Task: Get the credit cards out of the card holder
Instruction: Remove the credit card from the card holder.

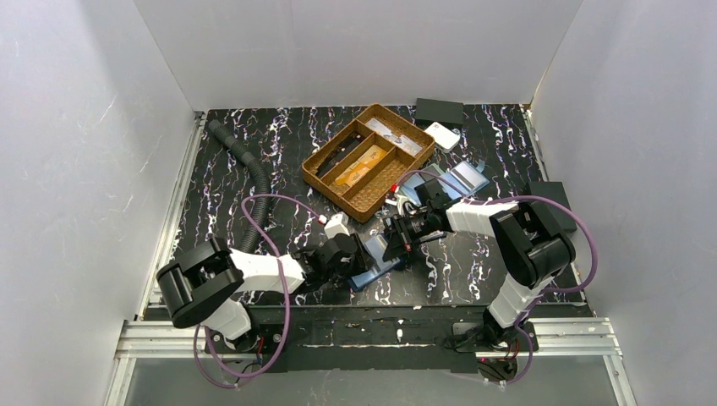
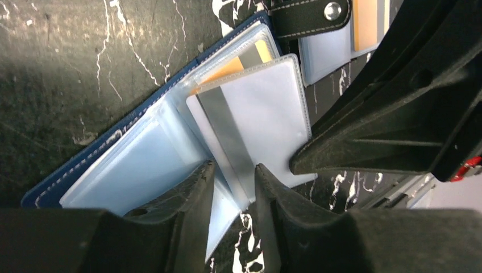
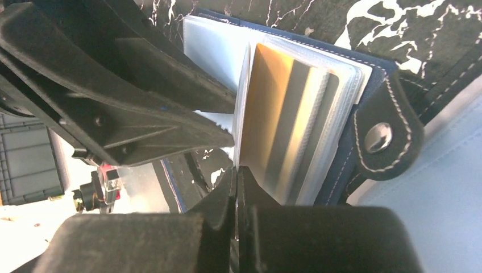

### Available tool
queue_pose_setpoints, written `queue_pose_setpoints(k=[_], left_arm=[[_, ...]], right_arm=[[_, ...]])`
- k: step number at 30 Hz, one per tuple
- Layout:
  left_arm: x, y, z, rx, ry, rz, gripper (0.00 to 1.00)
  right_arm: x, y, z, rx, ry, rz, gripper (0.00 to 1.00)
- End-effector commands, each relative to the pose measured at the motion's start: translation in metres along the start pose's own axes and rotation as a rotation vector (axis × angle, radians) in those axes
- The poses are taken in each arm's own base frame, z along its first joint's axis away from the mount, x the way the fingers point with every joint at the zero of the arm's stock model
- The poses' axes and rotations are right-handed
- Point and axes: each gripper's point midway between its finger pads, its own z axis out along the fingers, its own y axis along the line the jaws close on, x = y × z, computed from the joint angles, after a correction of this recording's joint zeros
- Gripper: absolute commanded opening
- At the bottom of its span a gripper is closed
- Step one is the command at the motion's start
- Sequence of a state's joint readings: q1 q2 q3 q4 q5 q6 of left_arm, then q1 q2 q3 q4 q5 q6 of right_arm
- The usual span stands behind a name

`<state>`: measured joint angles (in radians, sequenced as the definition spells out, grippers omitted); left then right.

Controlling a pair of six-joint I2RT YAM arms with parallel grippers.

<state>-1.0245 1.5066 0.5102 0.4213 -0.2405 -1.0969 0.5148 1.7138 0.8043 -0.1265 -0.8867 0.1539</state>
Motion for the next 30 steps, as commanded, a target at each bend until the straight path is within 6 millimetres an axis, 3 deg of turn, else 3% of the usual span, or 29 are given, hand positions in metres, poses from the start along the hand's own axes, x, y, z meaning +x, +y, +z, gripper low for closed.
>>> queue_pose_setpoints(k=[1, 7, 16, 20, 30], left_arm=[[0.006, 0.010, -0.014, 0.003, 0.024, -0.002, 0.38], [-0.004, -0.002, -0.030, 0.086, -0.011, -0.045, 0.56], [-0.015, -0.015, -0.028, 0.147, -0.035, -0.159, 0.78], [-0.021, -0.021, -0.023, 0.167, -0.055, -0.220, 0.79], [-0.025, -0.012, -0.008, 0.117, -0.081, -0.380, 0.77]], right_arm=[[-0.015, 0.010, -0.004, 0.003, -0.019, -0.092, 0.01], [-0.014, 0.021, -0.007, -0.045, -0.016, -0.117, 0.01], [-0.010, 0.032, -0.004, -0.106, -0.001, -0.130, 0.18], [-0.008, 0.035, -0.002, -0.120, 0.008, -0.131, 0.24], [-0.006, 0.044, -0.003, -0.164, 0.016, -0.142, 0.32]])
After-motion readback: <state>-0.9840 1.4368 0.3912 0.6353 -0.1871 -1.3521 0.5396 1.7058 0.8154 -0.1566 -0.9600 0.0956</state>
